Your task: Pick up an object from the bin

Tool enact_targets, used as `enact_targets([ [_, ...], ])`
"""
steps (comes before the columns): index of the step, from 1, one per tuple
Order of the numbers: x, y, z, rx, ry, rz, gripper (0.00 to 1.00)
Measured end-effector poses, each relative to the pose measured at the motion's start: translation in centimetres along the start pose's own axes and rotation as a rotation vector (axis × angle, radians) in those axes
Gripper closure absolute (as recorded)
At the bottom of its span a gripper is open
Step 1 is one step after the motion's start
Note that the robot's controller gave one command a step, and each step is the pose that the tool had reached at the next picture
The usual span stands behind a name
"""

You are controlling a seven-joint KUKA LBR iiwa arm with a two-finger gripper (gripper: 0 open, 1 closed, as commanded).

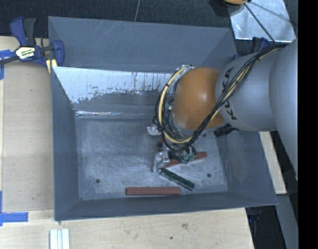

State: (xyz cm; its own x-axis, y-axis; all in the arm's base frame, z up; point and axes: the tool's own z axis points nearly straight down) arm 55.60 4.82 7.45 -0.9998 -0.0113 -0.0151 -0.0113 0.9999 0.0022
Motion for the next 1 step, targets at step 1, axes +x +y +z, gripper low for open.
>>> enact_targets([
  [1, -0.07, -8.01, -0.31, 0.001, -0.006, -0.107, 1.0],
])
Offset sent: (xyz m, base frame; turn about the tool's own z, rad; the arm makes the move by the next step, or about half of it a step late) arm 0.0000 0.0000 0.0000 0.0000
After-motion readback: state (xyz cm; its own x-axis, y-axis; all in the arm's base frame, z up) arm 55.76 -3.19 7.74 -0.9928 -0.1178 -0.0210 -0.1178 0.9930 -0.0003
